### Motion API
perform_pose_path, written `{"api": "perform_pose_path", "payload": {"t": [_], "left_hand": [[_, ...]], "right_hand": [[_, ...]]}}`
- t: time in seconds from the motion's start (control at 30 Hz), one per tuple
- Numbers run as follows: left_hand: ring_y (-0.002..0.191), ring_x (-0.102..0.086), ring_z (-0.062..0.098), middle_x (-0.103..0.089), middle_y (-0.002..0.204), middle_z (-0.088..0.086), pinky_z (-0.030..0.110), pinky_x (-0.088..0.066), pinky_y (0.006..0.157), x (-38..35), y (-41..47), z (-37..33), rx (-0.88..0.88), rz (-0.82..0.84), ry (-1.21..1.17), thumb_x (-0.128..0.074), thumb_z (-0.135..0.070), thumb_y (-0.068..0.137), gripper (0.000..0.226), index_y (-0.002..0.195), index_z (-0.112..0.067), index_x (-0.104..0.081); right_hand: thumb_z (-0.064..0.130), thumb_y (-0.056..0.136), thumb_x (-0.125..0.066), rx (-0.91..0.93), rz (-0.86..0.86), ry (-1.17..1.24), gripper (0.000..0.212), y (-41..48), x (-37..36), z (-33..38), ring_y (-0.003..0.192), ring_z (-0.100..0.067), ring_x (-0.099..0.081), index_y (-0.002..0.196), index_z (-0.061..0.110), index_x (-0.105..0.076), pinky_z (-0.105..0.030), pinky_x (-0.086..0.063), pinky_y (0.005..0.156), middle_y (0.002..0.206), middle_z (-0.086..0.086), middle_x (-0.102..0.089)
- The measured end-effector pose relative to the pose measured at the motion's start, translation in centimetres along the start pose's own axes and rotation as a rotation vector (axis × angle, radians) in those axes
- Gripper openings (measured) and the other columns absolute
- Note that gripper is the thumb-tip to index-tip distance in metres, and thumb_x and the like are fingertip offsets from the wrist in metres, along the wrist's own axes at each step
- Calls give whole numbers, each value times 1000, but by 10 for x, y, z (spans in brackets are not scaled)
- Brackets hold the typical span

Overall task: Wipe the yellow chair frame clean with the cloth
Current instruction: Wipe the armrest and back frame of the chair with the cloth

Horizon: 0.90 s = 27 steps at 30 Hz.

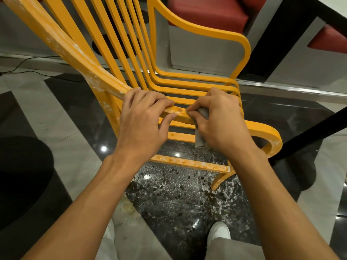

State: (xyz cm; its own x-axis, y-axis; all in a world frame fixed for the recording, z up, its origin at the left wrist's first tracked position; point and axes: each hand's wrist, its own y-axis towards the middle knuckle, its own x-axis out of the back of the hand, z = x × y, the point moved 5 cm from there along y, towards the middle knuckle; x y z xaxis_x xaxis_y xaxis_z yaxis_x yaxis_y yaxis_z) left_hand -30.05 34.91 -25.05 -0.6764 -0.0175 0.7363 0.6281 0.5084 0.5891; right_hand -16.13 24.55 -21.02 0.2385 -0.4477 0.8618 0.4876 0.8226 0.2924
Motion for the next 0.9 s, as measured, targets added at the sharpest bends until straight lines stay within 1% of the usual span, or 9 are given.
{"api": "perform_pose_path", "payload": {"t": [0.13, 0.2, 0.3, 0.37, 0.47, 0.6, 0.67, 0.77, 0.9], "left_hand": [[122, -56, 19, -70, 121, -4, 40, -25, 120, 1, 0, 0, 1, 0, 1, -66, -40, 103, 31, 125, -20, -75], [121, -57, 19, -70, 121, -4, 40, -26, 120, 1, 0, -1, 0, -4, -1, -66, -40, 103, 31, 125, -21, -75], [121, -56, 18, -70, 121, -5, 39, -25, 120, 0, 0, 0, 0, -2, -1, -65, -42, 103, 31, 126, -21, -74], [122, -55, 18, -70, 121, -5, 38, -24, 120, 1, 0, 0, -1, 2, 0, -65, -42, 104, 32, 126, -21, -74], [121, -55, 19, -70, 122, -5, 38, -24, 119, 2, 0, 1, -3, 3, -1, -65, -42, 103, 32, 126, -21, -74], [121, -55, 18, -70, 121, -5, 38, -25, 119, 2, 0, 0, -4, -3, -6, -65, -41, 104, 31, 126, -21, -74], [122, -55, 18, -70, 122, -5, 38, -24, 120, 2, 0, 1, -4, 5, -6, -65, -42, 104, 32, 126, -21, -74], [122, -56, 18, -70, 122, -5, 38, -25, 119, 2, 0, 1, -4, 8, -9, -65, -41, 103, 32, 126, -21, -74], [121, -56, 19, -70, 121, -4, 38, -26, 119, 2, 0, 0, -3, 8, -6, -65, -40, 103, 31, 126, -20, -74]], "right_hand": [[27, 93, -78, -33, 93, 35, 4, 2, 7, -7, 96, -13, -56, 95, 27, -81, -33, -50, 77, 100, 7, -60], [25, 93, -78, -69, 35, 23, 4, 3, 8, -13, 97, -16, -58, 95, 25, -82, -33, -51, 77, 101, 6, -61], [23, 94, -77, -11, -27, -4, 8, 1, -2, 0, 97, -19, -59, 99, 22, -82, -35, -51, 76, 100, 2, -61], [25, 94, -77, 34, 27, 22, 8, 0, -5, 4, 96, -17, -57, 100, 23, -82, -36, -51, 76, 99, 3, -60], [27, 93, -78, -39, 89, 43, 4, 3, 7, -8, 97, -14, -57, 95, 28, -81, -34, -51, 79, 101, 7, -61], [22, 93, -77, -37, -14, -4, 7, 2, 4, -4, 96, -18, -60, 97, 22, -83, -36, -53, 77, 100, 2, -63], [23, 93, -77, 8, 22, 10, 7, 1, -1, 2, 95, -16, -58, 99, 22, -82, -33, -51, 77, 100, 2, -62], [27, 93, -78, -68, 116, 39, 5, 3, 8, -8, 97, -14, -58, 95, 27, -82, -33, -52, 80, 101, 5, -65], [24, 94, -77, -82, -12, 17, 6, 4, 7, -11, 96, -15, -58, 97, 24, -83, -33, -51, 79, 101, 2, -65]]}}
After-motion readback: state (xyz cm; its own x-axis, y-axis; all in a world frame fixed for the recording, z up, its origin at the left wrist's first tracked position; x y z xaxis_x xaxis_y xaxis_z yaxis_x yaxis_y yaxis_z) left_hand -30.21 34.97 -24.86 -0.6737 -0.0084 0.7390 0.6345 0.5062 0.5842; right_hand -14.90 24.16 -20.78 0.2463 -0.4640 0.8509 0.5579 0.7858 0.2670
